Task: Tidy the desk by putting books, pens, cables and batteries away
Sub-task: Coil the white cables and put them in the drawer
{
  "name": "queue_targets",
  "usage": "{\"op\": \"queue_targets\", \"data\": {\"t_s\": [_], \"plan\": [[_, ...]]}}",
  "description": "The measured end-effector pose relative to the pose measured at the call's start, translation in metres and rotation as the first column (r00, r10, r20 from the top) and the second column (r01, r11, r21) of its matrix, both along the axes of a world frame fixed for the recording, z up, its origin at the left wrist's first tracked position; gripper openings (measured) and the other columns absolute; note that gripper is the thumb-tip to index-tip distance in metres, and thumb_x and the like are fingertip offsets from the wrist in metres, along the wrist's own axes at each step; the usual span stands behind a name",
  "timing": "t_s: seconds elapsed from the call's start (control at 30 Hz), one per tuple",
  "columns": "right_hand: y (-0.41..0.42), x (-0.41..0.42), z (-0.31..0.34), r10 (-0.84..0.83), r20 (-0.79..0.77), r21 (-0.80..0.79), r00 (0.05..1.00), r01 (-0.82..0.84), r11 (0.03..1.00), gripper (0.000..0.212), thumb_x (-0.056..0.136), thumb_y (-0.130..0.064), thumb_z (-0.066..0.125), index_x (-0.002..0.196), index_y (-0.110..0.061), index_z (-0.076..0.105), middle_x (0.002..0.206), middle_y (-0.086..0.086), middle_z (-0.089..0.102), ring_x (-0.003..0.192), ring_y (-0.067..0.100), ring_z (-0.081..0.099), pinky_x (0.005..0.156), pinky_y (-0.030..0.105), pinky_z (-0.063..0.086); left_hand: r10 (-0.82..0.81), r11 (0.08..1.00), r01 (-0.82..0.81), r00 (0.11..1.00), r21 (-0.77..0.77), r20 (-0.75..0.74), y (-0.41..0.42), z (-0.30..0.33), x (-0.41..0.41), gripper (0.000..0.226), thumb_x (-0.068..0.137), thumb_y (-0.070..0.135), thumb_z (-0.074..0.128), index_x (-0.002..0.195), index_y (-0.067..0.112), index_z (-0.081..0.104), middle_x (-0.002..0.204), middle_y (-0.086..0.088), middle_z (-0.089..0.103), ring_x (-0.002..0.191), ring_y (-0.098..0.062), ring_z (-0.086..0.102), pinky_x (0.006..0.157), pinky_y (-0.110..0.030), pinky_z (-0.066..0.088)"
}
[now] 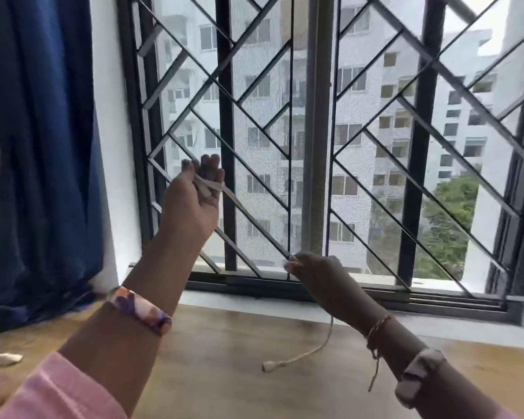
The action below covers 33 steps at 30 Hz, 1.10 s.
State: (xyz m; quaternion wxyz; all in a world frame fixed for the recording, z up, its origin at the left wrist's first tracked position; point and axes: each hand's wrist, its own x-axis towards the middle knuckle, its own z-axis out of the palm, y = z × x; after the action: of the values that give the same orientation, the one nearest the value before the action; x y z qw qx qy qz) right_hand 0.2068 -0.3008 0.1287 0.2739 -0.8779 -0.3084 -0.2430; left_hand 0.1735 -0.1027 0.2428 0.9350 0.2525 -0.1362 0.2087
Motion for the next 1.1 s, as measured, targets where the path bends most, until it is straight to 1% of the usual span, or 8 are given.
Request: {"op": "queue_targets", "data": {"t_s": [0.1, 0.23, 0.33, 0.5, 0.6, 0.7, 0.97, 1.1], "plan": [[0.004, -0.005, 0.002, 0.118, 0.089, 0.123, 0.989, -0.129, 0.984, 0.040, 0.084, -0.063, 0.032, 0.080, -0.027, 0.050, 0.059, 0.005, 0.054, 0.050, 0.019, 0.043, 0.053, 0.038, 0.043, 0.534, 0.703, -0.539, 0.831, 0.464, 0.157, 0.002, -0.026, 0.022, 0.017, 0.095, 0.019, 0.048, 0.084, 0.012, 0.059, 0.084, -0.006, 0.066, 0.078, -0.015, 0.066, 0.078, -0.024, 0.051], [0.002, -0.014, 0.013, 0.143, 0.192, 0.142, 0.971, -0.171, 0.975, 0.034, 0.087, -0.056, 0.032, 0.079, -0.027, 0.050, 0.057, 0.001, 0.058, 0.049, 0.019, 0.051, 0.050, 0.040, 0.045, 0.390, -0.461, -0.772, 0.267, 0.438, 0.881, 0.014, -0.056, 0.038, 0.009, 0.086, 0.005, 0.060, 0.089, -0.003, 0.059, 0.075, -0.013, 0.063, 0.062, -0.018, 0.058, 0.057, -0.011, 0.041], [-0.010, -0.016, 0.026, 0.100, 0.269, 0.227, 0.958, -0.164, 0.960, 0.030, 0.090, -0.045, 0.040, 0.074, -0.025, 0.055, 0.052, -0.005, 0.053, 0.044, 0.009, 0.049, 0.043, 0.023, 0.040, 0.286, -0.743, -0.488, 0.387, 0.457, 0.877, 0.033, -0.066, 0.043, 0.004, 0.086, 0.006, 0.059, 0.086, 0.002, 0.058, 0.076, -0.019, 0.066, 0.065, -0.033, 0.066, 0.054, -0.032, 0.049], [-0.043, 0.004, 0.040, -0.167, 0.297, 0.360, 0.940, 0.052, 0.932, 0.027, 0.094, -0.024, 0.048, 0.075, -0.011, 0.061, 0.047, -0.008, 0.045, 0.034, 0.006, 0.037, 0.038, 0.014, 0.024, 0.014, 0.111, 0.331, 0.942, 0.937, -0.334, 0.066, -0.068, 0.024, 0.019, 0.084, 0.019, 0.064, 0.081, 0.000, 0.062, 0.070, -0.012, 0.057, 0.050, -0.013, 0.052, 0.053, -0.024, 0.048], [-0.056, 0.026, 0.032, -0.302, 0.136, 0.340, 0.944, 0.242, 0.909, 0.028, 0.095, -0.020, 0.047, 0.079, -0.006, 0.065, 0.058, 0.003, 0.058, 0.042, 0.008, 0.039, 0.045, 0.025, 0.034, -0.700, 0.512, 0.673, 0.687, 0.533, -0.195, 0.063, -0.060, 0.009, 0.020, 0.086, 0.016, 0.061, 0.089, -0.003, 0.065, 0.067, -0.006, 0.059, 0.049, -0.012, 0.048, 0.060, -0.028, 0.053], [-0.035, 0.022, 0.006, -0.260, -0.061, 0.073, 0.964, 0.264, 0.962, 0.024, 0.095, -0.026, 0.047, 0.089, -0.013, 0.066, 0.075, 0.009, 0.066, 0.058, 0.021, 0.051, 0.056, 0.030, 0.040, -0.479, 0.821, 0.441, 0.877, 0.362, 0.019, 0.029, -0.038, -0.002, 0.014, 0.077, 0.013, 0.063, 0.075, 0.001, 0.068, 0.060, -0.001, 0.063, 0.047, -0.008, 0.057, 0.056, -0.021, 0.055], [0.020, -0.034, -0.034, -0.132, 0.094, -0.269, 0.987, 0.153, 0.951, 0.028, 0.099, -0.042, 0.028, 0.101, -0.021, 0.047, 0.091, 0.008, 0.067, 0.084, 0.036, 0.061, 0.057, 0.033, 0.029, -0.147, 0.942, 0.149, 0.989, -0.301, 0.029, 0.016, 0.000, 0.025, 0.022, 0.076, -0.013, 0.028, 0.075, 0.001, 0.044, 0.061, -0.015, 0.061, 0.074, -0.016, 0.055, 0.054, -0.021, 0.052], [0.009, -0.038, -0.033, -0.153, 0.345, -0.249, 0.926, 0.247, 0.936, 0.016, 0.090, -0.038, 0.047, 0.084, -0.025, 0.041, 0.054, -0.001, 0.060, 0.042, 0.023, 0.057, 0.040, 0.024, 0.021, 0.410, 0.885, -0.350, 0.899, 0.308, -0.153, 0.024, -0.019, 0.041, 0.029, 0.093, 0.000, 0.030, 0.072, 0.011, 0.045, 0.071, -0.002, 0.063, 0.061, -0.007, 0.057, 0.051, -0.015, 0.049]]}}
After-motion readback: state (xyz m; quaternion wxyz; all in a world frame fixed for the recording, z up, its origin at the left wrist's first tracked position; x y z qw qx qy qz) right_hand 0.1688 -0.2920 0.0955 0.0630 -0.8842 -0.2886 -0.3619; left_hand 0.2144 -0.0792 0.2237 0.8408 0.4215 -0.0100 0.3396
